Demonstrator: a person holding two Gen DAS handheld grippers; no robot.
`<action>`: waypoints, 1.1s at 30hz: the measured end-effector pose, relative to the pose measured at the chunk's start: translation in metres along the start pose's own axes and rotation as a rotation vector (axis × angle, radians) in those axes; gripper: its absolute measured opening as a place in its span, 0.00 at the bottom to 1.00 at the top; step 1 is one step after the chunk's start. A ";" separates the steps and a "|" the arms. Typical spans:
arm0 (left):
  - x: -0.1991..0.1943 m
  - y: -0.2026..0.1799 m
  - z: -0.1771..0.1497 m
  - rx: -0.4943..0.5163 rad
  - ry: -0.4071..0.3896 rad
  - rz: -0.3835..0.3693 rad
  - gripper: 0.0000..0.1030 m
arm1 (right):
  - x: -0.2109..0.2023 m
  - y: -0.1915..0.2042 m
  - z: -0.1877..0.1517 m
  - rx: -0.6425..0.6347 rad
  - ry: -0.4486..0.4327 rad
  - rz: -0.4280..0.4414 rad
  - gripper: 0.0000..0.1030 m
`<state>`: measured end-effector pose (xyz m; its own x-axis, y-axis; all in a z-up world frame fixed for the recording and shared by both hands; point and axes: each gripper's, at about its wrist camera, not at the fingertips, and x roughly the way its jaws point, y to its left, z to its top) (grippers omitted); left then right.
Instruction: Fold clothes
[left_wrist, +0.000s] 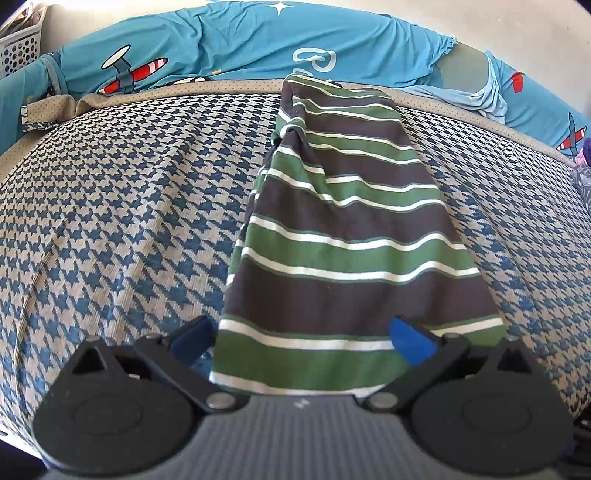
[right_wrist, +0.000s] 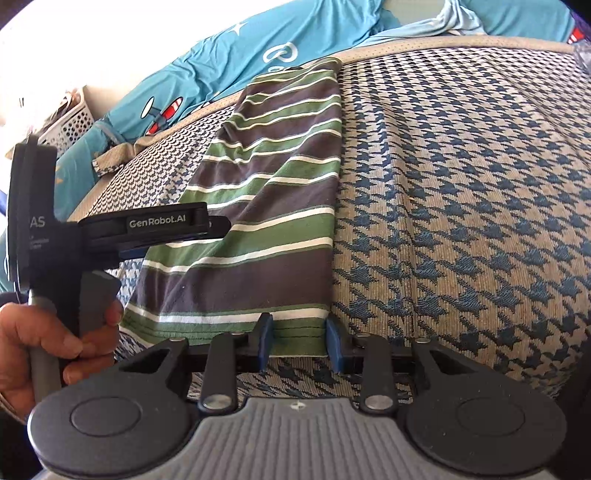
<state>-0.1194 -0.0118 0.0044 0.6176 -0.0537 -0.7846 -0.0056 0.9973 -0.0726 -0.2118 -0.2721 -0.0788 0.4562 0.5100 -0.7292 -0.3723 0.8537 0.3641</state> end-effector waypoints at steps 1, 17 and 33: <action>0.000 0.000 0.000 -0.001 -0.002 0.001 1.00 | 0.000 -0.001 0.000 0.005 -0.005 -0.007 0.15; -0.006 0.019 -0.002 -0.097 -0.027 0.048 1.00 | -0.013 -0.003 -0.016 -0.028 0.048 -0.068 0.02; -0.020 0.073 0.003 -0.298 -0.063 0.169 1.00 | -0.037 -0.003 -0.005 -0.048 -0.098 -0.038 0.07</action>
<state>-0.1300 0.0624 0.0166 0.6359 0.1239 -0.7618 -0.3357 0.9332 -0.1285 -0.2318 -0.2947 -0.0559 0.5470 0.4870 -0.6810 -0.3904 0.8679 0.3070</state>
